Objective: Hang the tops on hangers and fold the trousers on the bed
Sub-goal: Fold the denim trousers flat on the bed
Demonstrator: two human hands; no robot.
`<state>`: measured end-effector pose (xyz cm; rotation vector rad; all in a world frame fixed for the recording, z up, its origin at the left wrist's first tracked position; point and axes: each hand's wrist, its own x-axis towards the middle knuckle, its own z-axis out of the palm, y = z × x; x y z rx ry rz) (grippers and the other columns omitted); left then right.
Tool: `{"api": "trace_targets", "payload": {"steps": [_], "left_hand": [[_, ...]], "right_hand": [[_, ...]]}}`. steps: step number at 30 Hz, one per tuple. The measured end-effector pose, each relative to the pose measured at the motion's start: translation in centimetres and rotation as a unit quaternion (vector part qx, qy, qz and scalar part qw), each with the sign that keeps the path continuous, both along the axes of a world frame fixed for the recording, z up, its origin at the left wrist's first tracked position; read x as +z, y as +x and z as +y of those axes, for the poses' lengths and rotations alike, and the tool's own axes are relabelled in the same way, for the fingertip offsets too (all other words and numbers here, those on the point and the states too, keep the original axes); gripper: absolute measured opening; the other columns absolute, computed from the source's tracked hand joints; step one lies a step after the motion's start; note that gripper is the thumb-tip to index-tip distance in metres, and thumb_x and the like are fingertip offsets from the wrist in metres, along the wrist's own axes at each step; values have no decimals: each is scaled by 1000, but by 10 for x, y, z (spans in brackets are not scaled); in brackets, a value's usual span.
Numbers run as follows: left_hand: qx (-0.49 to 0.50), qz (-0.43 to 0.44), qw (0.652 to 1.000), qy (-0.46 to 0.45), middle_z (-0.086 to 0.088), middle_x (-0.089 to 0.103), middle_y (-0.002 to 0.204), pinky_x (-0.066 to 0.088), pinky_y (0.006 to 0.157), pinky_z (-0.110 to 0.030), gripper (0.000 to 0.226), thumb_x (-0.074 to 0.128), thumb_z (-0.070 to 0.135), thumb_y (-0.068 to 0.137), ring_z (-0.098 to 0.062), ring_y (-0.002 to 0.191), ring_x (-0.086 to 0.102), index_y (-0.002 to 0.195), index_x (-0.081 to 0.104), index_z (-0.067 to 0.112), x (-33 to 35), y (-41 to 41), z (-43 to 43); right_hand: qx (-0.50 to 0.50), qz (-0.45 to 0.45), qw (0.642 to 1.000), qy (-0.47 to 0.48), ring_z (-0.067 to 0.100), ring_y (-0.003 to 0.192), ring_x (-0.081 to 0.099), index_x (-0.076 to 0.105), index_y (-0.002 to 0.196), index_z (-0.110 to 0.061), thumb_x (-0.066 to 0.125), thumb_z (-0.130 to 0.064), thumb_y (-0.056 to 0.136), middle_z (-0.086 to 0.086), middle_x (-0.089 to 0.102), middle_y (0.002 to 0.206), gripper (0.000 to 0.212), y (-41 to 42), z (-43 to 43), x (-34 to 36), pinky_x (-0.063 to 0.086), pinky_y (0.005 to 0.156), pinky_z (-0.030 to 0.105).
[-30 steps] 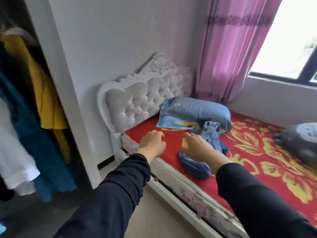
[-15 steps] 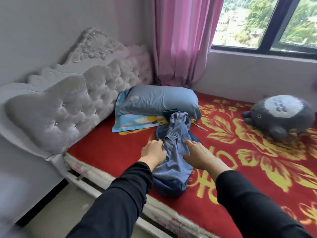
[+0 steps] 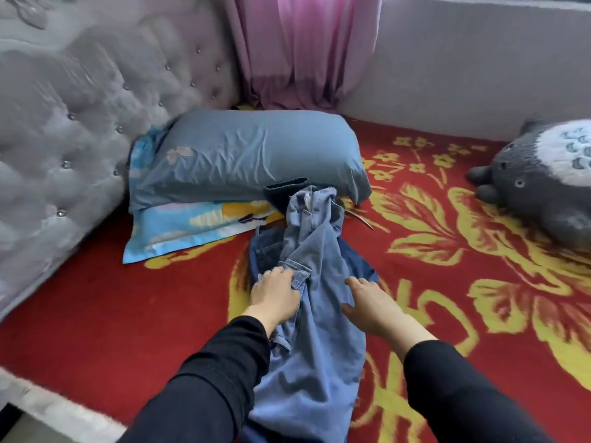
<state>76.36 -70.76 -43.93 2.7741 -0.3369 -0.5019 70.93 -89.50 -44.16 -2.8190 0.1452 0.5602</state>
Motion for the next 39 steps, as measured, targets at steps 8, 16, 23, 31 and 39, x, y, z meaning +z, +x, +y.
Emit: {"api": "trace_targets", "payload": {"steps": [8, 16, 23, 31, 39], "left_hand": [[50, 5, 996, -78, -3, 26, 156, 33, 109, -42, 62, 49, 35, 95, -23, 141, 26, 149, 26, 14, -103, 93, -28], [143, 114, 928, -325, 2, 48, 57, 38, 61, -29, 27, 60, 15, 79, -19, 61, 49, 56, 48, 18, -108, 110, -36], [31, 318, 869, -378, 0, 38, 54, 26, 48, -18, 20, 55, 7, 60, -8, 48, 30, 49, 41, 17, -14, 60, -9], [-210, 425, 868, -149, 1, 40, 59, 29, 56, -33, 21, 64, 26, 60, -14, 56, 37, 58, 45, 17, 6, -59, -22], [51, 207, 951, -222, 4, 71, 87, 53, 78, -26, 14, 58, 17, 83, -14, 86, 66, 87, 72, 18, 45, -28, 7]], "right_hand": [[-67, -46, 995, 52, 34, 120, 45, 33, 136, -6, 49, -25, 92, 14, 52, 127, 51, 102, -25, -98, 44, 89, 42], [-336, -26, 867, 366, 21, 67, 56, 62, 103, -11, 51, -5, 83, 2, 61, 79, 24, 120, -7, -125, 37, 50, 19], [-472, 37, 725, 500, 17, 47, 31, 47, 49, -19, 51, -14, 53, 2, 39, 54, 8, 69, -27, -55, 21, 47, 23], [-424, 50, 797, 428, 10, 45, 47, 56, 76, -10, 75, -26, 79, -3, 52, 54, 26, 41, 15, -1, 31, 34, 13], [-439, 1, 714, 545, 18, 50, 30, 32, 55, -17, 42, -4, 45, 3, 32, 61, 19, -2, -6, 74, 17, 55, 28]]}}
